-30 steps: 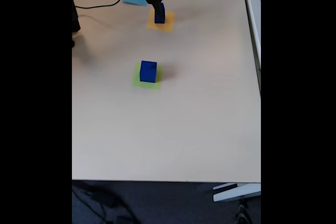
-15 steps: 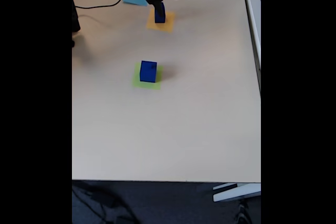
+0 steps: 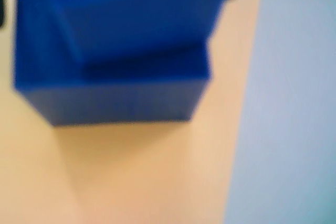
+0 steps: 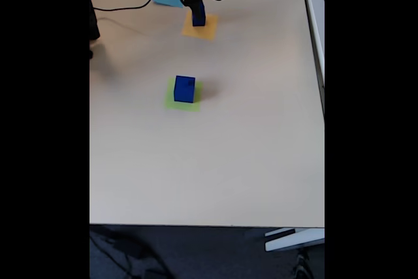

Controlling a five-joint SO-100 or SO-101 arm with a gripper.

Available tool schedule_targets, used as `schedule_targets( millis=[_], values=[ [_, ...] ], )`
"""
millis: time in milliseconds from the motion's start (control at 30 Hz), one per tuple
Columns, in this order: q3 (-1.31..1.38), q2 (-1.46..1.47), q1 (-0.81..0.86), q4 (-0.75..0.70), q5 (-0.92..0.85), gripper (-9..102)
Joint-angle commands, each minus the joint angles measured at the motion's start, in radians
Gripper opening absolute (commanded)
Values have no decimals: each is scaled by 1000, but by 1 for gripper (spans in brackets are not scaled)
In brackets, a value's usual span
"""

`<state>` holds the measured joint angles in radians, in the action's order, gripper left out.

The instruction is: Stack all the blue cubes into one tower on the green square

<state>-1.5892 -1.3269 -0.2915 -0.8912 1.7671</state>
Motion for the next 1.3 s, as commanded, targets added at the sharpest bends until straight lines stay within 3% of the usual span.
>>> schedule_targets(
  millis=[0,533,767,1267],
  values=[
    [5,-103,11,5,-14,21],
    [9,-120,31,-8,-54,20],
    [6,-117,32,-8,-57,10],
    [21,-124,41,-48,-63,0]
  ],
)
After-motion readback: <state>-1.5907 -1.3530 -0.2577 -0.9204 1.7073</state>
